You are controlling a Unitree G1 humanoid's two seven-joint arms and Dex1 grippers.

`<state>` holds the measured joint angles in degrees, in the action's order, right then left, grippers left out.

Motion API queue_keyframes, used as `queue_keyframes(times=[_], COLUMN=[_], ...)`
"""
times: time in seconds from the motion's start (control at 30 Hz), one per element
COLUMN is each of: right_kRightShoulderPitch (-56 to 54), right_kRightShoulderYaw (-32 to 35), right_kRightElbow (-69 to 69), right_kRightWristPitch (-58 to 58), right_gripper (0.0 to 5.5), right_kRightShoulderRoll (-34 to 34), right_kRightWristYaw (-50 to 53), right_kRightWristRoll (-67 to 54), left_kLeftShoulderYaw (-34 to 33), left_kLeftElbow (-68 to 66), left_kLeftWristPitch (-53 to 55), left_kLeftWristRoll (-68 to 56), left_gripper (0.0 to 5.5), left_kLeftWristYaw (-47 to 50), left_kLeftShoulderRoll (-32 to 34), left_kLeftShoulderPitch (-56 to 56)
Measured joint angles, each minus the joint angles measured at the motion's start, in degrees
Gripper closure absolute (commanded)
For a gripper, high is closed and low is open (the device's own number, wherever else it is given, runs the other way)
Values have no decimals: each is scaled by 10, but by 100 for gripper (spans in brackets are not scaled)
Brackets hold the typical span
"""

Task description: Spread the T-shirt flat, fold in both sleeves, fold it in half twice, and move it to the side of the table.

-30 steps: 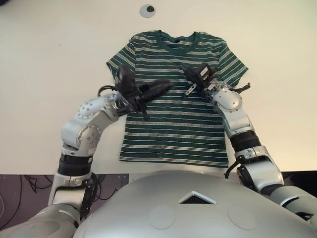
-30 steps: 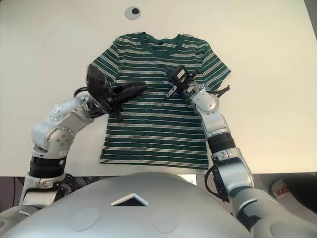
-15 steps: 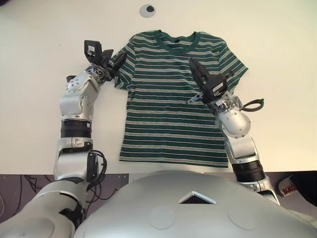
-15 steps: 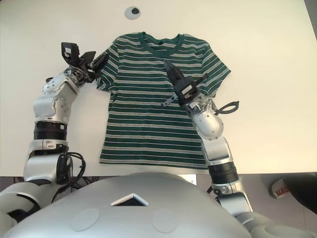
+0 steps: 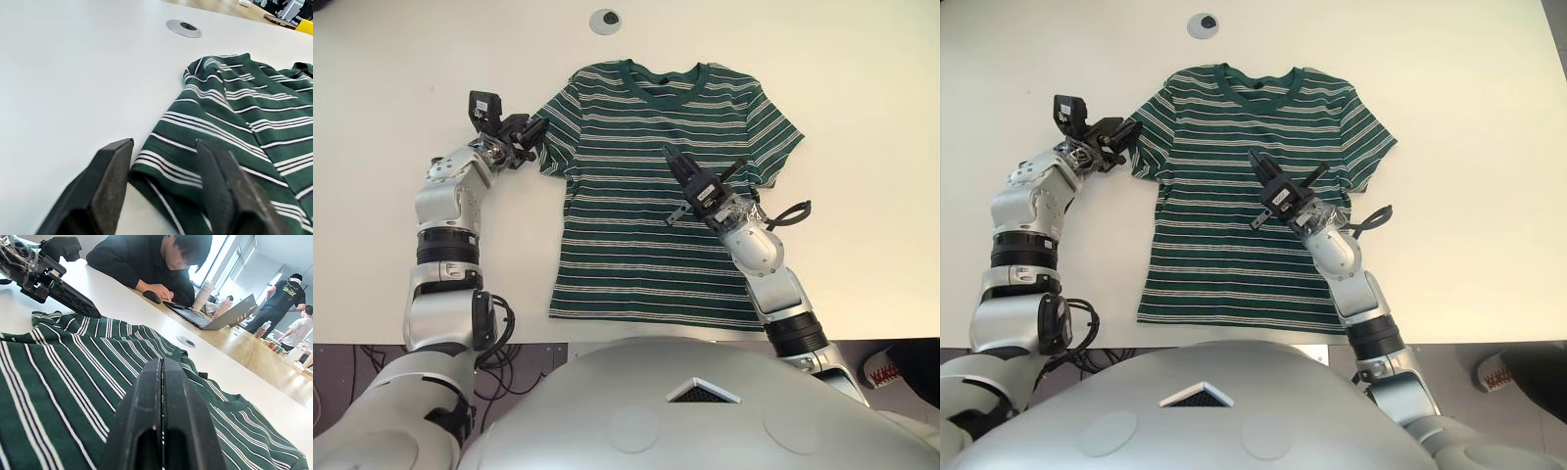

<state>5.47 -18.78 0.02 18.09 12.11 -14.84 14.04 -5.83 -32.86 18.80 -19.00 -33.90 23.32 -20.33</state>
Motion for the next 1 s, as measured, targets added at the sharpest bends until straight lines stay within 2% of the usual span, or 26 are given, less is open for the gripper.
queue_keyframes(times=[0.27,0.3,0.43,0.57,0.7,1.0], right_kRightShoulderPitch=[1,1,1,2,0,-15], right_kRightShoulderYaw=[3,3,1,-5,-15,-19], right_kRightElbow=[0,0,0,1,7,29], right_kRightWristPitch=[1,1,0,0,-1,-2], right_gripper=[550,550,550,550,550,550], right_kRightShoulderRoll=[1,1,1,0,-1,-2], right_kRightWristYaw=[0,0,0,0,0,1], right_kRightWristRoll=[0,1,12,18,24,34], left_kLeftShoulderYaw=[10,10,-4,-12,-4,92], left_kLeftElbow=[47,52,114,175,178,145], left_kLeftWristPitch=[11,13,17,53,84,110], left_kLeftWristRoll=[12,12,-7,-40,-46,21], left_gripper=[471,502,548,548,548,548], left_kLeftWristYaw=[-11,-11,-6,7,23,53], left_kLeftShoulderRoll=[1,1,-21,-51,-70,-130], left_kLeftShoulderPitch=[27,29,45,42,31,-7])
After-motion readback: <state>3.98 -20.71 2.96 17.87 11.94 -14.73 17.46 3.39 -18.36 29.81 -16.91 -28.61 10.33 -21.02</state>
